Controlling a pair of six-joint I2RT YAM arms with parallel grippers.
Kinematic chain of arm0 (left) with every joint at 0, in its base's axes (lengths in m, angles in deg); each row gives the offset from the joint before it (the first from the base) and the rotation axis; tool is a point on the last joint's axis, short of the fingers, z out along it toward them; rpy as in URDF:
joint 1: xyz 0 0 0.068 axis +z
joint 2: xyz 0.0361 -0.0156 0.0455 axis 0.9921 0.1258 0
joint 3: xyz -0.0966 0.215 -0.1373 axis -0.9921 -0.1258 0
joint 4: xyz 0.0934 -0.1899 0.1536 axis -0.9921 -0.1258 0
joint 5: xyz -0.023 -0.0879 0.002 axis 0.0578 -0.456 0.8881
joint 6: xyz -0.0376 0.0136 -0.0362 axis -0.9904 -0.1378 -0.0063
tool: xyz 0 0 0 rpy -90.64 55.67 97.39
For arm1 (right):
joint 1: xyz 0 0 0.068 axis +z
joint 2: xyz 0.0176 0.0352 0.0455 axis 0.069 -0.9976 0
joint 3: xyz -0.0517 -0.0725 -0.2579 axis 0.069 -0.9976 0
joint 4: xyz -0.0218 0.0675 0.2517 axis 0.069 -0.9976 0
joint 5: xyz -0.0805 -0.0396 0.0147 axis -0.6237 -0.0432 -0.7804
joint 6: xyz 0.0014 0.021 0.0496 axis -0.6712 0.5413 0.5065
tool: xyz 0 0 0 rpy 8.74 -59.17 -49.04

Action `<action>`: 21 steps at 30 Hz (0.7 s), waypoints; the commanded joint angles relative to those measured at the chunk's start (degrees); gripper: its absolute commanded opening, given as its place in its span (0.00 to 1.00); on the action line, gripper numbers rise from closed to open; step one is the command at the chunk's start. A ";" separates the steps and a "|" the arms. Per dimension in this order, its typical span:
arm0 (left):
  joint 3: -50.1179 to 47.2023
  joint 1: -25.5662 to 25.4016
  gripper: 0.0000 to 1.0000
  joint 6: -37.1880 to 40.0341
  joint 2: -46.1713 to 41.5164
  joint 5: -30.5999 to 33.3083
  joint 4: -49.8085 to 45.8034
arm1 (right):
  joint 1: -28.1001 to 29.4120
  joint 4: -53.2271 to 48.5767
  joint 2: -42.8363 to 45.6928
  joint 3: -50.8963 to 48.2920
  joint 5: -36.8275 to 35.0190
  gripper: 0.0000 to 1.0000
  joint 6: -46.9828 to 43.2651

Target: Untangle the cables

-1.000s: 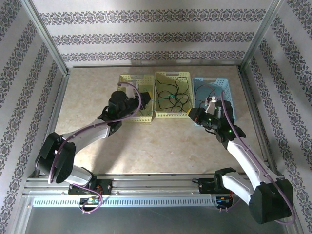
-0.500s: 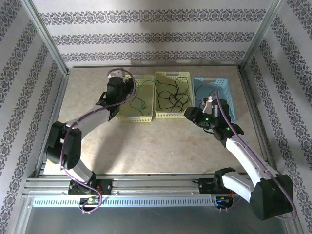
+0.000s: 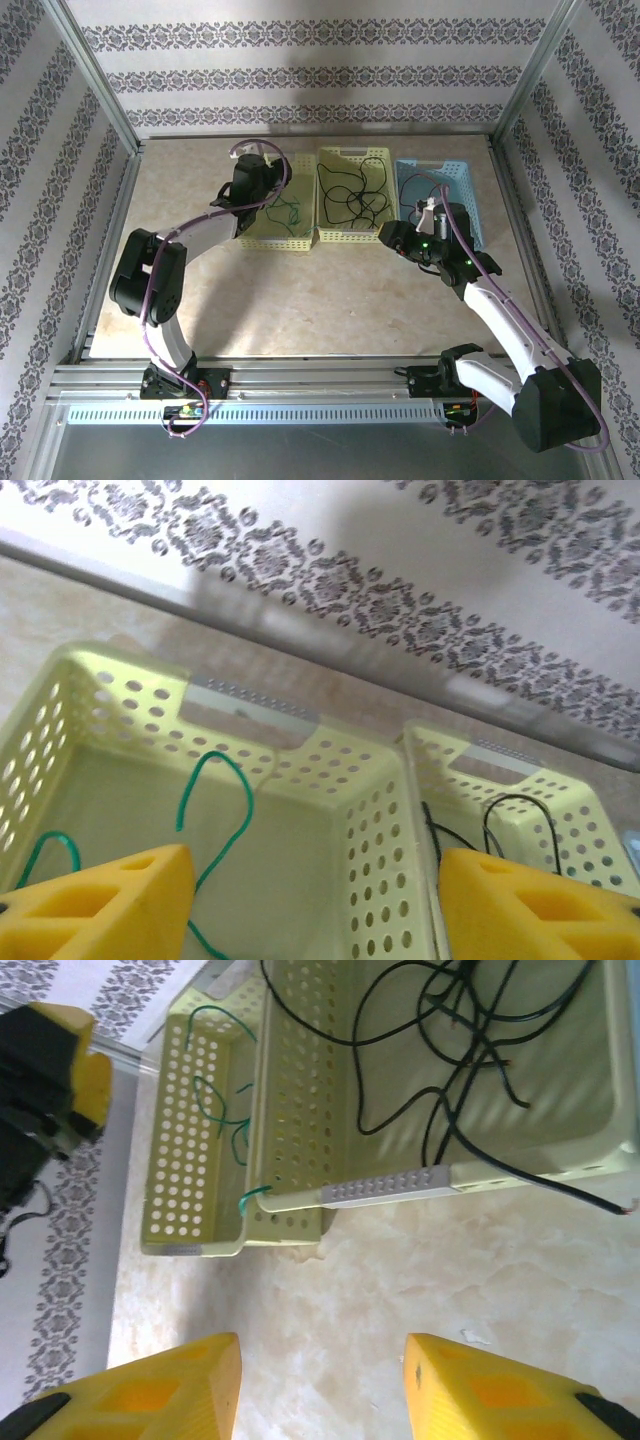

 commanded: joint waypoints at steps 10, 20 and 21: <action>-18.98 -0.92 0.99 12.79 -29.53 27.11 -15.04 | -4.66 -4.59 8.51 -1.47 -36.51 0.62 -17.13; -33.16 5.40 0.99 9.21 -39.95 48.69 -28.01 | -4.98 33.29 1.61 -18.73 -50.12 0.98 -38.42; -35.72 6.04 0.99 10.64 -40.04 48.09 -23.69 | -5.16 36.52 -0.92 -19.38 -49.42 0.98 -39.26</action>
